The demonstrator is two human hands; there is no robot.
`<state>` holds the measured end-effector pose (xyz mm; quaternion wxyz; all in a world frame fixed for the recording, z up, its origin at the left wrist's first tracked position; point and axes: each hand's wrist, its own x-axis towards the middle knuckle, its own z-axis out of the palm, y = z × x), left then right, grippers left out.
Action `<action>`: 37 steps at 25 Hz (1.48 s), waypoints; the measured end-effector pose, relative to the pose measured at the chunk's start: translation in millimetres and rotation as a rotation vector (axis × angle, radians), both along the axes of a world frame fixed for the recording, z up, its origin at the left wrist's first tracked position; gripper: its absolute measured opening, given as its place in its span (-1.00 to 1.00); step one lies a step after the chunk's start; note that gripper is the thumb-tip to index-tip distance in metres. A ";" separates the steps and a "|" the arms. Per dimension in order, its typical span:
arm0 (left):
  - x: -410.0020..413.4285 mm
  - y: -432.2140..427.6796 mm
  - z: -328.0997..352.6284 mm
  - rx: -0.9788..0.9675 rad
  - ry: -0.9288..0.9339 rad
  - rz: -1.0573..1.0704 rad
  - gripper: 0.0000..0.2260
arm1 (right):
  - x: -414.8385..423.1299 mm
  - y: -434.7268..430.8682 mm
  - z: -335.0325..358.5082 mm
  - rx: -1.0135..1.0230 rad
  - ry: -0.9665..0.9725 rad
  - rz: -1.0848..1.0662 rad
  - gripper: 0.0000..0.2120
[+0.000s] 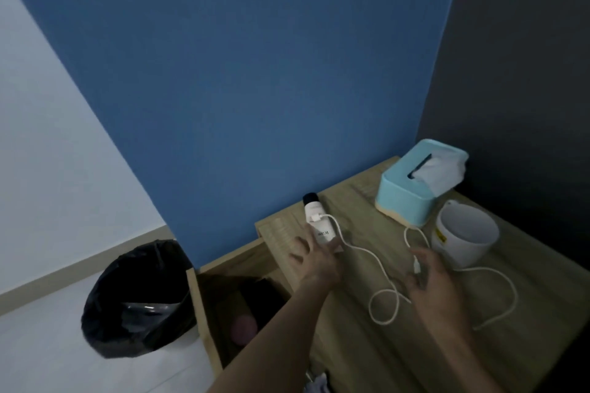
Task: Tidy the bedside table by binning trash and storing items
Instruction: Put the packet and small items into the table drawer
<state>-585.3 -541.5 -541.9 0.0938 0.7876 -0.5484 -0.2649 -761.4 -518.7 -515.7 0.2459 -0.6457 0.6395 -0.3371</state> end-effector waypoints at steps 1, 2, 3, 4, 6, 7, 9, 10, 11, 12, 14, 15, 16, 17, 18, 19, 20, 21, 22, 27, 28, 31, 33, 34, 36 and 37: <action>-3.8 -1.0 -1.9 0.018 -0.025 -0.015 -0.64 | -4.2 0.5 0.2 -0.014 0.024 0.004 -0.63; -6.0 -1.6 -4.0 0.019 -0.040 -0.012 -0.65 | -7.5 0.9 -0.7 -0.025 0.055 0.003 -0.64; -7.2 -0.9 -5.9 0.009 -0.044 0.006 -0.66 | -9.9 1.5 -2.8 -0.043 0.085 0.003 -0.63; -7.0 0.6 -7.2 -0.014 -0.052 0.024 -0.67 | -9.3 3.2 -6.6 -0.073 0.102 0.023 -0.62; -4.9 5.8 -7.6 -0.072 -0.102 0.035 -0.68 | 4.6 12.8 -18.1 -0.139 0.123 0.172 -0.57; -3.8 8.4 -7.8 -0.104 -0.129 0.029 -0.69 | 16.1 19.9 -24.9 -0.150 0.141 0.289 -0.57; 0.8 14.7 -5.4 -0.162 -0.161 0.011 -0.73 | 39.6 31.9 -41.7 -0.141 0.172 0.473 -0.55; 2.2 17.7 -4.5 -0.178 -0.161 -0.002 -0.74 | 46.7 33.7 -52.2 -0.077 0.181 0.499 -0.54; 4.8 21.5 -3.6 -0.188 -0.154 -0.008 -0.75 | 52.0 31.4 -61.8 0.008 0.200 0.470 -0.55; 8.6 26.2 -2.8 -0.193 -0.149 -0.012 -0.74 | 56.3 26.4 -67.5 0.032 0.219 0.423 -0.58; 12.5 35.5 -4.0 -0.200 -0.164 -0.031 -0.68 | 64.3 19.5 -64.3 0.053 0.210 0.296 -0.52; 12.4 40.3 -5.5 -0.198 -0.173 -0.041 -0.65 | 68.6 17.6 -55.1 0.060 0.222 0.278 -0.50; 11.2 44.9 -6.8 -0.197 -0.181 -0.045 -0.62 | 71.9 15.9 -50.2 0.033 0.242 0.322 -0.52; 11.0 50.1 -7.7 -0.202 -0.192 -0.044 -0.59 | 74.3 15.1 -48.5 -0.003 0.254 0.406 -0.53; 10.5 55.1 -7.3 -0.208 -0.200 -0.045 -0.59 | 74.6 11.4 -46.7 0.037 0.264 0.452 -0.52; 11.7 59.5 -6.2 -0.221 -0.199 -0.037 -0.61 | 73.1 6.7 -44.6 0.068 0.285 0.435 -0.53; 13.3 62.9 -4.8 -0.239 -0.173 -0.015 -0.63 | 68.8 0.1 -43.2 0.071 0.296 0.364 -0.53; 16.2 66.0 -4.0 -0.255 -0.126 0.025 -0.64 | 65.3 -6.6 -43.4 0.074 0.317 0.277 -0.52; 19.9 68.8 -2.3 -0.268 -0.069 0.073 -0.64 | 63.5 -11.1 -42.8 0.098 0.338 0.208 -0.52; 33.3 69.6 13.0 -0.153 0.208 0.368 -0.60 | 87.5 11.4 -34.0 0.017 0.213 0.193 -0.56; 34.8 72.8 14.9 -0.130 0.316 0.431 -0.61 | 94.1 20.0 -33.2 0.019 0.193 0.238 -0.58; 44.7 90.1 9.2 -0.130 0.534 0.630 -0.71 | 116.8 42.4 -32.6 0.074 0.107 0.340 -0.69; 49.3 106.8 1.0 -0.173 0.626 0.721 -0.90 | 133.9 49.3 -29.1 0.152 0.032 0.384 -0.70; 51.6 118.1 -1.9 -0.207 0.684 0.757 -0.93 | 143.5 51.3 -27.7 0.209 0.031 0.407 -0.67; 57.5 137.8 -11.1 -0.259 0.806 0.819 -0.81 | 163.0 53.1 -31.0 0.320 0.036 0.449 -0.61; 62.6 146.6 -16.0 -0.272 0.837 0.839 -0.79 | 172.6 55.2 -33.5 0.368 0.025 0.460 -0.60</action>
